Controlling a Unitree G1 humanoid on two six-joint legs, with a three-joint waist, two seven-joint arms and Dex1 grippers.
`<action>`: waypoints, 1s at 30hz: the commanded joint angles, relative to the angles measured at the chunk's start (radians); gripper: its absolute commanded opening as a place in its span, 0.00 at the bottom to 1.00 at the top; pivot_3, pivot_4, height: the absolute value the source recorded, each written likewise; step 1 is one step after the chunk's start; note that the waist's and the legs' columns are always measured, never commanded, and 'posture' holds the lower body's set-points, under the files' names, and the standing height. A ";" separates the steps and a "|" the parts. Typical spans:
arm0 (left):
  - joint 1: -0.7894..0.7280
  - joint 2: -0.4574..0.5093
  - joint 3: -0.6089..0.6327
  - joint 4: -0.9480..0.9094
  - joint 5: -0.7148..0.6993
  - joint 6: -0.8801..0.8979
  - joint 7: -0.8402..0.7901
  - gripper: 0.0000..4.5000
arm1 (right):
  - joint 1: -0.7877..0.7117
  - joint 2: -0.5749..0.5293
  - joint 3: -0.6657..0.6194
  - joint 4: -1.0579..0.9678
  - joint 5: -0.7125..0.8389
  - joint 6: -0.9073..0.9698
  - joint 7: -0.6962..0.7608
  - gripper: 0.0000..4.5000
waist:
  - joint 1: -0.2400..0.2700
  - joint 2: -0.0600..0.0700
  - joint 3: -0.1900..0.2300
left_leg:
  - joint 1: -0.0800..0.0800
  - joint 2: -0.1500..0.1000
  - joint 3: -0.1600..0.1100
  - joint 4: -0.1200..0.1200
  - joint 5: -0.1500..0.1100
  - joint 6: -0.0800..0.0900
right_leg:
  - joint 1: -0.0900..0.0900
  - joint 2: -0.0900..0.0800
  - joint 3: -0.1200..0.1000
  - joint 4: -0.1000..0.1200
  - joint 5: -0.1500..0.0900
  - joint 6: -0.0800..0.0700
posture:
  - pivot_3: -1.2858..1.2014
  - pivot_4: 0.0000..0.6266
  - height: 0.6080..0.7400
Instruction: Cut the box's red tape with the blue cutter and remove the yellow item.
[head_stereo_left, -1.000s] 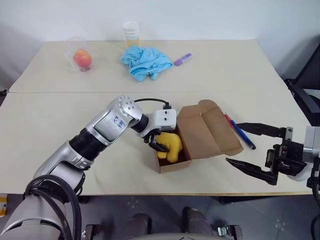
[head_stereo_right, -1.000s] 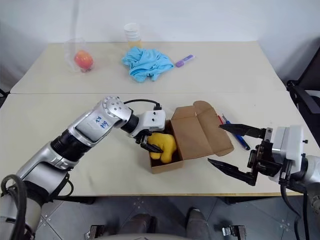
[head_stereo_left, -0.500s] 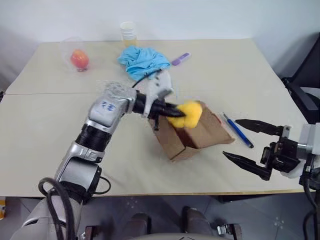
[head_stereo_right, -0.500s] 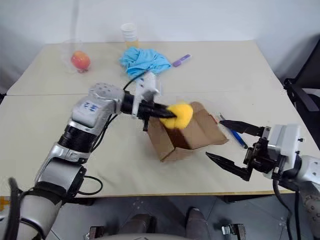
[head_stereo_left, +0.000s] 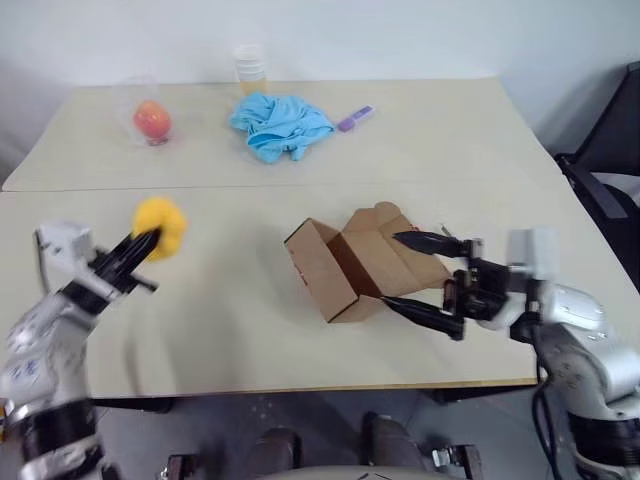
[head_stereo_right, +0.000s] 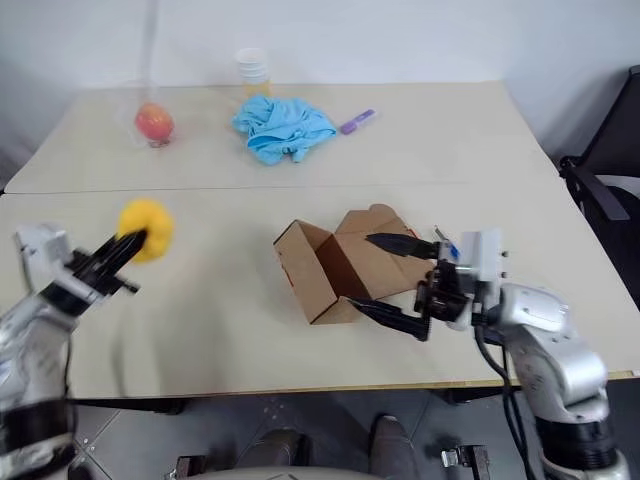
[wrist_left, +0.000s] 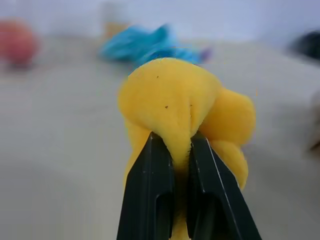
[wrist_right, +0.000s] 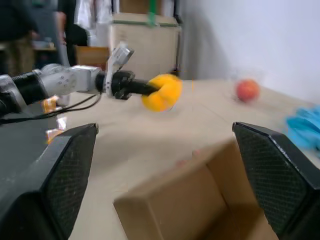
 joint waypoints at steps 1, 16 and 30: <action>0.074 0.016 0.043 -0.075 -0.011 -0.011 0.043 0.00 | -0.041 0.027 0.037 0.054 -0.063 -0.081 0.044 1.00 | 0.015 0.000 0.000 | 0.000 0.000 0.000 0.000 0.000 0.000 | 0.000 0.000 0.000 0.000 0.000 0.000 | 0.52 0.24 1.00; 0.116 0.094 0.009 -0.083 0.019 -0.090 0.043 0.99 | -0.083 0.002 0.017 0.155 -0.098 -0.113 0.112 1.00 | -0.012 -0.001 0.000 | 0.003 0.003 0.001 -0.002 -0.001 -0.002 | 0.000 0.002 0.000 0.001 0.000 -0.003 | 0.52 0.24 1.00; 0.497 0.138 0.247 -0.198 -0.015 -0.148 -0.084 0.99 | -0.035 -0.104 -0.060 0.199 -0.141 -0.172 0.167 1.00 | -0.008 0.000 0.000 | 0.004 0.004 0.003 -0.003 -0.002 -0.001 | 0.002 0.002 0.000 -0.004 -0.001 -0.004 | 0.52 0.24 1.00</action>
